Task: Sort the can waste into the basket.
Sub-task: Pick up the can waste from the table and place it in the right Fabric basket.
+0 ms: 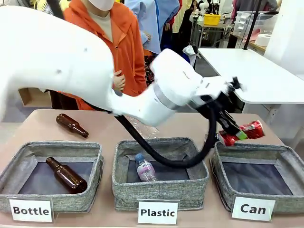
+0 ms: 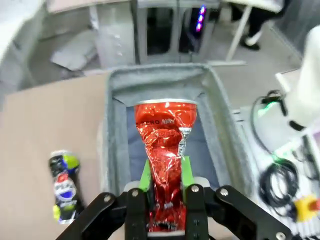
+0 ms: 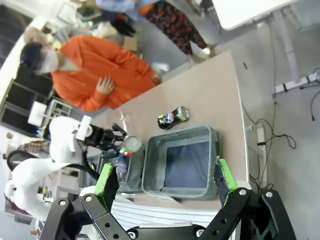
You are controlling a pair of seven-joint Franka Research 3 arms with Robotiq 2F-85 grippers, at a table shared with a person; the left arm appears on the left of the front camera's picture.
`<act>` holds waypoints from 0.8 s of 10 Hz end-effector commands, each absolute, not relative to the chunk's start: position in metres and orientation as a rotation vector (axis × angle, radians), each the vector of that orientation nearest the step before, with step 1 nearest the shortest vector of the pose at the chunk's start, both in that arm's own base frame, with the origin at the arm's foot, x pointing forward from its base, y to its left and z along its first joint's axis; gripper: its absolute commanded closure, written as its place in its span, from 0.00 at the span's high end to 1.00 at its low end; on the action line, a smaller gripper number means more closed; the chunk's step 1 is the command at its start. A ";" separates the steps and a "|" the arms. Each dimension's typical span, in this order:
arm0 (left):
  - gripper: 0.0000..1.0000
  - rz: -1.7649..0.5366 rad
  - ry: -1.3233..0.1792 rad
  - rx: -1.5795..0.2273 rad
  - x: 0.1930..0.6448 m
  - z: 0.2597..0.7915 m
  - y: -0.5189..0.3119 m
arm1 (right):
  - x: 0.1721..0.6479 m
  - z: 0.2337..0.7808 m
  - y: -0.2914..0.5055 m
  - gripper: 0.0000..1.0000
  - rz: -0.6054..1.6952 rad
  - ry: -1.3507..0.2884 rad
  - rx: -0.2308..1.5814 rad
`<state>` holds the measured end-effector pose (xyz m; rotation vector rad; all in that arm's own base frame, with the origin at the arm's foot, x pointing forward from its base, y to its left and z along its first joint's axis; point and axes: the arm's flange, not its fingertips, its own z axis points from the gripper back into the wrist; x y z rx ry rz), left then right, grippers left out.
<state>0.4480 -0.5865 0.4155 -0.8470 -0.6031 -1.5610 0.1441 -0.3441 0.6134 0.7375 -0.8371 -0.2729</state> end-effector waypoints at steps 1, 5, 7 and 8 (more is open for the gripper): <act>0.00 -1.589 -0.573 -0.783 0.431 0.407 -0.608 | 0.140 0.612 -0.341 1.00 -0.294 -0.823 0.744; 0.00 -1.601 -0.473 -0.786 0.437 0.402 -0.604 | 0.140 0.612 -0.341 1.00 -0.294 -0.823 0.744; 0.85 -1.640 -0.460 -0.782 0.445 0.406 -0.601 | 0.140 0.612 -0.341 1.00 -0.294 -0.823 0.744; 1.00 -1.636 -0.474 -0.784 0.446 0.409 -0.599 | 0.140 0.612 -0.341 1.00 -0.294 -0.823 0.744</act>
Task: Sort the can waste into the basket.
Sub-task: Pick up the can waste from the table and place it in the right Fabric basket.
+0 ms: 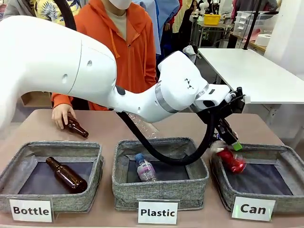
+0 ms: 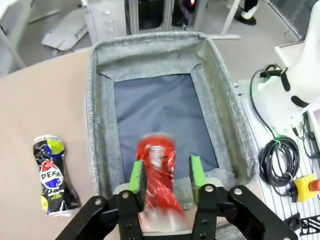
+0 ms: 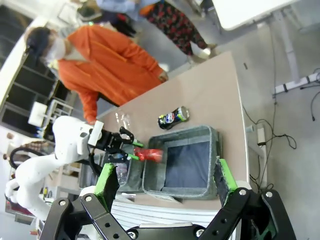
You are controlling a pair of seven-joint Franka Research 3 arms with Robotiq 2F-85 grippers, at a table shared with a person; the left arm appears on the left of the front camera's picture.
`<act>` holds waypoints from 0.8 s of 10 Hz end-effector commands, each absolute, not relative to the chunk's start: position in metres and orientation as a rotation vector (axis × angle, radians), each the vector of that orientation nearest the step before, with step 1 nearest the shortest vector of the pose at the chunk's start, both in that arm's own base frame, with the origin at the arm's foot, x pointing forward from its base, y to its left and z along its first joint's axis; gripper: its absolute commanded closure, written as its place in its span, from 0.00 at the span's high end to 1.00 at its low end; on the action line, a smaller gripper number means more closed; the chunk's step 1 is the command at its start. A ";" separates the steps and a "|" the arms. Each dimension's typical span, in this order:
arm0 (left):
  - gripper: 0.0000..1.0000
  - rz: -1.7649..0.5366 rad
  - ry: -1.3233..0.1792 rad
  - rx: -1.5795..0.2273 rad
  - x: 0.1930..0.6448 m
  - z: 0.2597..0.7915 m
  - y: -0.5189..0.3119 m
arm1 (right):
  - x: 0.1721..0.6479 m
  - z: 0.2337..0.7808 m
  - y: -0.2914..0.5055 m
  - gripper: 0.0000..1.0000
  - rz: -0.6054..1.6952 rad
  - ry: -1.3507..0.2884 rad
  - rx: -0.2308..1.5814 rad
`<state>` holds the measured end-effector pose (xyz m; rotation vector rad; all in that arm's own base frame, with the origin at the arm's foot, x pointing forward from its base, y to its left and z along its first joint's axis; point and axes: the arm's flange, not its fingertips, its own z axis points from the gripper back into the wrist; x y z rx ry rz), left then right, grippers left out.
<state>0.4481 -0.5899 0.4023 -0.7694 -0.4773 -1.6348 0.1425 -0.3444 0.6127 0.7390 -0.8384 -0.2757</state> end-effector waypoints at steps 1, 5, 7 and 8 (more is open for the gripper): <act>0.87 -1.630 -0.491 -0.779 0.449 0.410 -0.600 | 0.140 0.612 -0.341 1.00 -0.294 -0.823 0.744; 1.00 -1.617 -0.456 -0.800 0.444 0.416 -0.590 | 0.140 0.612 -0.341 1.00 -0.294 -0.823 0.744; 1.00 -1.563 -0.411 -0.818 0.445 0.423 -0.571 | 0.146 0.617 -0.342 1.00 -0.314 -0.849 0.775; 1.00 -1.508 -0.377 -0.802 0.447 0.427 -0.556 | 0.150 0.621 -0.333 1.00 -0.337 -0.865 0.807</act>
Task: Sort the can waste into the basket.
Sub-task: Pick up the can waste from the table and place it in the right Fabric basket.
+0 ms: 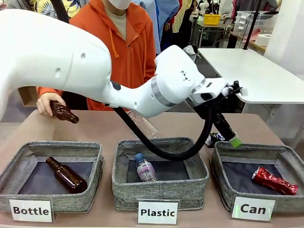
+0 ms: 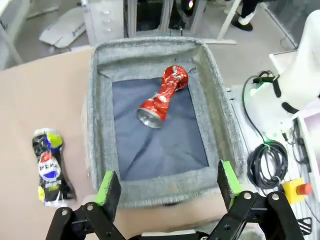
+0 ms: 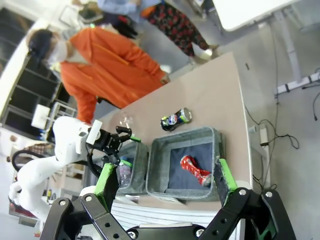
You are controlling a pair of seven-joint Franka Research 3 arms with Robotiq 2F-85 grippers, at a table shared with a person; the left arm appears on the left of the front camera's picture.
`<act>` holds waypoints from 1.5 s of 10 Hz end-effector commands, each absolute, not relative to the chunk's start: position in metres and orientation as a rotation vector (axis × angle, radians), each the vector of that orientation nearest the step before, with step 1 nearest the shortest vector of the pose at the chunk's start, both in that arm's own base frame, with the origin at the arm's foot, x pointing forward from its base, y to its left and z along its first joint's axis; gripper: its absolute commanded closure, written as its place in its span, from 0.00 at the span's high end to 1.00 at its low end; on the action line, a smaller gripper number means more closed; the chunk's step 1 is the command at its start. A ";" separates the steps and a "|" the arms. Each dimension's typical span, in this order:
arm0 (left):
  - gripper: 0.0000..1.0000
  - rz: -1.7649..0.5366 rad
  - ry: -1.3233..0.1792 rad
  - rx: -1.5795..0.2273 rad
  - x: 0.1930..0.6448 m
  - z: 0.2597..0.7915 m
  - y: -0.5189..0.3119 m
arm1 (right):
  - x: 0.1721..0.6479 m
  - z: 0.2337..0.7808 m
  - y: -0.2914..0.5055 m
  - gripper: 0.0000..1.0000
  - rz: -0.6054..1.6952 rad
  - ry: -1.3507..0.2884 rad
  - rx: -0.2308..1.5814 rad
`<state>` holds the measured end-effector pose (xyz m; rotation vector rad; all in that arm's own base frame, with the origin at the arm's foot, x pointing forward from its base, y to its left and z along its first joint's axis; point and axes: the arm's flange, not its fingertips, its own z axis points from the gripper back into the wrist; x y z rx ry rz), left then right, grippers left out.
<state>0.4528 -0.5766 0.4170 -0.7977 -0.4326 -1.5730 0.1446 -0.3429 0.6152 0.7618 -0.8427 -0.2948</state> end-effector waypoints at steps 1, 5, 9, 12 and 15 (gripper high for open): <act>1.00 -1.429 -0.341 -0.791 0.450 0.434 -0.529 | 0.159 0.621 -0.315 1.00 -0.320 -0.878 0.825; 1.00 -1.154 -0.248 -0.815 0.447 0.457 -0.393 | 0.208 0.597 -0.195 1.00 -0.206 -0.772 0.915; 1.00 -1.150 -0.264 -0.871 0.441 0.462 -0.372 | 0.212 0.597 -0.200 1.00 -0.261 -0.771 0.904; 1.00 -1.115 -0.225 -0.905 0.444 0.464 -0.363 | 0.210 0.596 -0.207 1.00 -0.250 -0.742 0.889; 1.00 -1.023 -0.137 -0.981 0.447 0.474 -0.306 | 0.219 0.591 -0.185 1.00 -0.207 -0.696 0.899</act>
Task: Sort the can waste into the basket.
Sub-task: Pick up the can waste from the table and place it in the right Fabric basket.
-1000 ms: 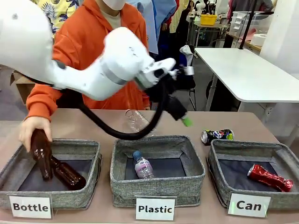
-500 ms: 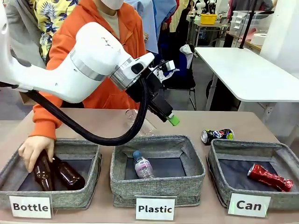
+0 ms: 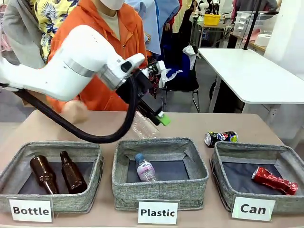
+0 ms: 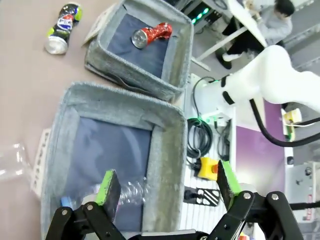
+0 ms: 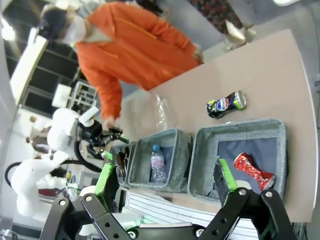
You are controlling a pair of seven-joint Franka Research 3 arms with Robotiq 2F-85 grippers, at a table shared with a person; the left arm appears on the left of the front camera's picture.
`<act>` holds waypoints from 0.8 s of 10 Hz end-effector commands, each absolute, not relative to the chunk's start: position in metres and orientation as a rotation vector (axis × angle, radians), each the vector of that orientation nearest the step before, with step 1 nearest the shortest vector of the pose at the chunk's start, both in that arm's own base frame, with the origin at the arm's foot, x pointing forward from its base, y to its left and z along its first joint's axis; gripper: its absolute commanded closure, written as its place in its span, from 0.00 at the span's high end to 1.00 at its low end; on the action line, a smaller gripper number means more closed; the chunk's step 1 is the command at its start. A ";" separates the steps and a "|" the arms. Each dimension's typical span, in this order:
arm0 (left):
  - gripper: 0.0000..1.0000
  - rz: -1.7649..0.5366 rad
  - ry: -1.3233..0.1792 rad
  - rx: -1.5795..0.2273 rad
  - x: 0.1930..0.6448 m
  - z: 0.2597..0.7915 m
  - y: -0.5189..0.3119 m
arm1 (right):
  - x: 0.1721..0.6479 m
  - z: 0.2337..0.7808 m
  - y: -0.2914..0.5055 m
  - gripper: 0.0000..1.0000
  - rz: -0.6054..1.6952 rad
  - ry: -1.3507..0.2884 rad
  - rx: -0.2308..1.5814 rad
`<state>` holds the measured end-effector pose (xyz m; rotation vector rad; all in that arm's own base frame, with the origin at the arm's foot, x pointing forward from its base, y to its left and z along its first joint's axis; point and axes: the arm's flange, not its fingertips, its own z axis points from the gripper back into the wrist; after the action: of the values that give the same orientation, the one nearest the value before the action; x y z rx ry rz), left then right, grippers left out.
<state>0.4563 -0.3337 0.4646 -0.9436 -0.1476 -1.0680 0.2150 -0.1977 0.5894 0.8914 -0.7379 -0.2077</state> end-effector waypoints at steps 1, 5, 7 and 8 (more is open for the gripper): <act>1.00 -0.998 -0.145 -1.017 0.444 0.484 -0.270 | 0.229 0.590 -0.161 1.00 -0.185 -0.667 0.916; 1.00 -0.669 -0.403 -1.260 0.410 0.504 -0.105 | 0.262 0.549 -0.053 1.00 0.008 -0.379 1.000; 1.00 -0.446 -0.660 -1.341 0.382 0.490 -0.010 | 0.290 0.515 -0.027 1.00 0.032 -0.104 1.298; 1.00 -0.382 -0.768 -1.345 0.357 0.480 0.025 | 0.299 0.502 -0.025 1.00 0.011 -0.012 1.373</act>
<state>0.3795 0.0134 0.4892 -1.3566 -0.6172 -0.4087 0.2853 -0.0120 0.5116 1.2820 -0.1301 0.0851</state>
